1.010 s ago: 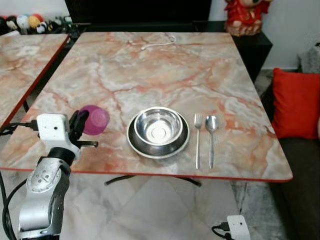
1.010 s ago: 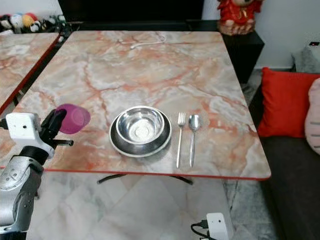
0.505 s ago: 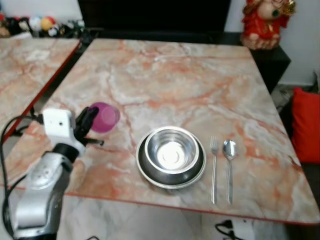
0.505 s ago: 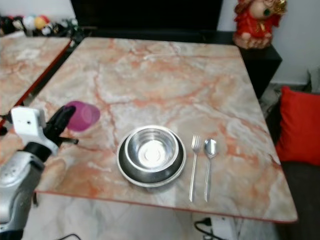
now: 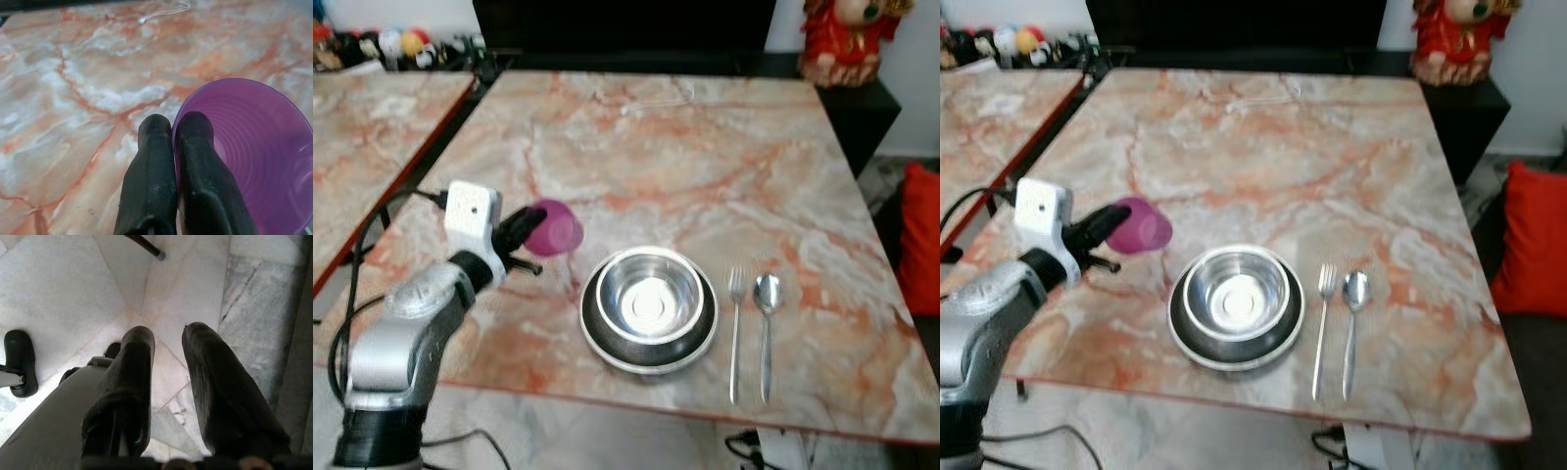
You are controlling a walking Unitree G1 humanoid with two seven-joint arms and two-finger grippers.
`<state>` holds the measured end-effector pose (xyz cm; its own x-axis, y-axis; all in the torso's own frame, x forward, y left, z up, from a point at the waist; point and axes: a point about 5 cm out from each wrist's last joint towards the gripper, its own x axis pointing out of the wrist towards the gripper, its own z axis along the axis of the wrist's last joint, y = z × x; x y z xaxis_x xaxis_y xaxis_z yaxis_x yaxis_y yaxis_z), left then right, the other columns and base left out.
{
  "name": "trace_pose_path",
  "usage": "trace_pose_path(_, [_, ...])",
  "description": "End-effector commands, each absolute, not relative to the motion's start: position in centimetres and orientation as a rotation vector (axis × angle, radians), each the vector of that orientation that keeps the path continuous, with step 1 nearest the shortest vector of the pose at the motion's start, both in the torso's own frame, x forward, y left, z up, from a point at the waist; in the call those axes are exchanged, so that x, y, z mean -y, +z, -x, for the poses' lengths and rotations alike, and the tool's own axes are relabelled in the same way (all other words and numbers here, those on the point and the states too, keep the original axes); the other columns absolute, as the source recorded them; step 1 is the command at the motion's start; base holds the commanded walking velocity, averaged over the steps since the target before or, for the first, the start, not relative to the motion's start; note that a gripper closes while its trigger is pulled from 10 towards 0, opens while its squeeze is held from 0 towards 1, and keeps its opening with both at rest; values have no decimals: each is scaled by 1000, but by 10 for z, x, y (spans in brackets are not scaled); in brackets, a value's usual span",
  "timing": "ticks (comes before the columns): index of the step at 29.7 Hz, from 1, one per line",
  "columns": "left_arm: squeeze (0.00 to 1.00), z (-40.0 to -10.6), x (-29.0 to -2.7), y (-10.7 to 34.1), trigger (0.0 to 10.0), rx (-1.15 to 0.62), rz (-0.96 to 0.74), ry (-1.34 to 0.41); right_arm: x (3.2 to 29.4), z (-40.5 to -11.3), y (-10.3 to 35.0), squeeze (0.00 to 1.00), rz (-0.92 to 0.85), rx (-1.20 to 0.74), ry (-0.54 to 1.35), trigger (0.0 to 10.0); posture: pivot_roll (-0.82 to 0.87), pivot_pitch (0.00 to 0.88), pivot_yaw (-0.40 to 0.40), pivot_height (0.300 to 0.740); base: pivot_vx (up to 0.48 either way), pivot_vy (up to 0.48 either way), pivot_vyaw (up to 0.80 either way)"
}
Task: Setting the table
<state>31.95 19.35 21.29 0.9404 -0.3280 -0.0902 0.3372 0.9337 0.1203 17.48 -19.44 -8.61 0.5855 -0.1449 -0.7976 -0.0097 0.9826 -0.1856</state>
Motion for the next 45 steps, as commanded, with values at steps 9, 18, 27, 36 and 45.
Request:
trace_pose_path(9, [0, -351, -183, 204, 10000, -243, -163, -309, 194, -170, -89, 0, 159, -959, -95, 10000, -37, 108, 36, 740, 0, 0, 0])
trace_pose_path(18, [0, -359, -182, 204, 10000, -288, -163, -306, 193, -169, -89, 0, 158, -961, -96, 10000, -34, 98, 38, 740, 0, 0, 0])
trace_pose_path(27, [0, -359, -179, 203, 10000, -304, -143, -329, 192, -168, -90, 0, 158, -964, -94, 10000, -35, 90, 43, 740, 0, 0, 0])
trace_pose_path(36, [475, -358, -173, 203, 10000, -311, -98, -370, 192, -166, -90, 0, 156, -967, -95, 10000, -36, 88, 46, 740, 0, 0, 0])
trace_pose_path(45, [439, -359, -173, 207, 10000, -297, -97, -368, 192, -166, -91, 0, 156, -969, -94, 10000, -38, 89, 46, 740, 0, 0, 0])
